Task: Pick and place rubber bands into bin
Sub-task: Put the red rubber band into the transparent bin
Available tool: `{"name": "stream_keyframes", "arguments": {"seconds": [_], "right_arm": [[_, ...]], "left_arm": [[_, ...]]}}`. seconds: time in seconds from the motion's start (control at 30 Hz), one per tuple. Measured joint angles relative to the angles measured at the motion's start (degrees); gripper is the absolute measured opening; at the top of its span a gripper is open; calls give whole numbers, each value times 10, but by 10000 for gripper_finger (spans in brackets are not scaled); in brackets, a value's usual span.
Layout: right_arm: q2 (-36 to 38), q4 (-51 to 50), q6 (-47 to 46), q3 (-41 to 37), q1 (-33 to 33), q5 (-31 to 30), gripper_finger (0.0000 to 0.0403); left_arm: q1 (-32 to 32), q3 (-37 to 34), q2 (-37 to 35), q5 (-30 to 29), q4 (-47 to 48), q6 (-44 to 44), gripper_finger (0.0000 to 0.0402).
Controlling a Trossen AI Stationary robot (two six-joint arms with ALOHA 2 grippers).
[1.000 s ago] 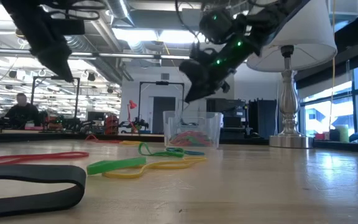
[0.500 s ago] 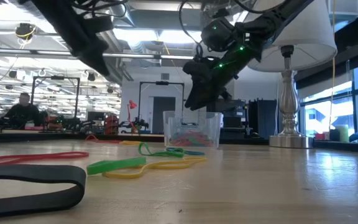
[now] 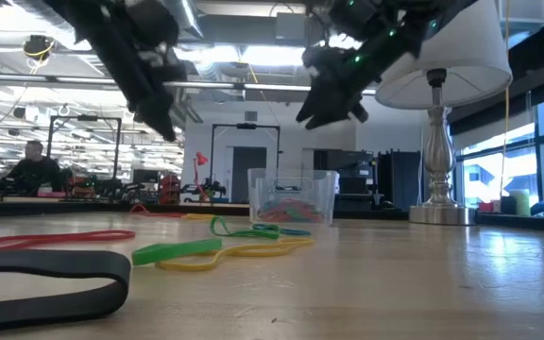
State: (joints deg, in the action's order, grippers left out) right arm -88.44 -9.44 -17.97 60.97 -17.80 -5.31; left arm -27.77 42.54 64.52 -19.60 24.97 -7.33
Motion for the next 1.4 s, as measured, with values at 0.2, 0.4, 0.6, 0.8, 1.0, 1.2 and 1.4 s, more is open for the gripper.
{"name": "stream_keyframes", "arguments": {"seconds": [0.2, 0.4, 0.6, 0.8, 1.0, 1.2, 1.4], "right_arm": [[24, 5, -44, 0, 0, -9, 151], [20, -2, -84, 0, 1, -11, 149], [20, -4, -90, 0, 1, -11, 149], [20, -4, -103, 0, 1, -13, 149], [20, -4, -103, 0, 1, -13, 149], [20, -3, -103, 0, 1, -43, 149], [19, -3, -118, 0, 1, -44, 149]], "left_arm": [[-112, 26, 106, 50, 0, -19, 26], [-187, 87, 218, 78, 54, -9, 78], [-229, 118, 291, 77, 98, 42, 147], [-249, 118, 319, 78, 100, 53, 175], [-249, 119, 329, 100, 103, 81, 169], [-249, 120, 353, 144, 119, 76, 142], [-248, 121, 367, 144, 122, 54, 100]]}}
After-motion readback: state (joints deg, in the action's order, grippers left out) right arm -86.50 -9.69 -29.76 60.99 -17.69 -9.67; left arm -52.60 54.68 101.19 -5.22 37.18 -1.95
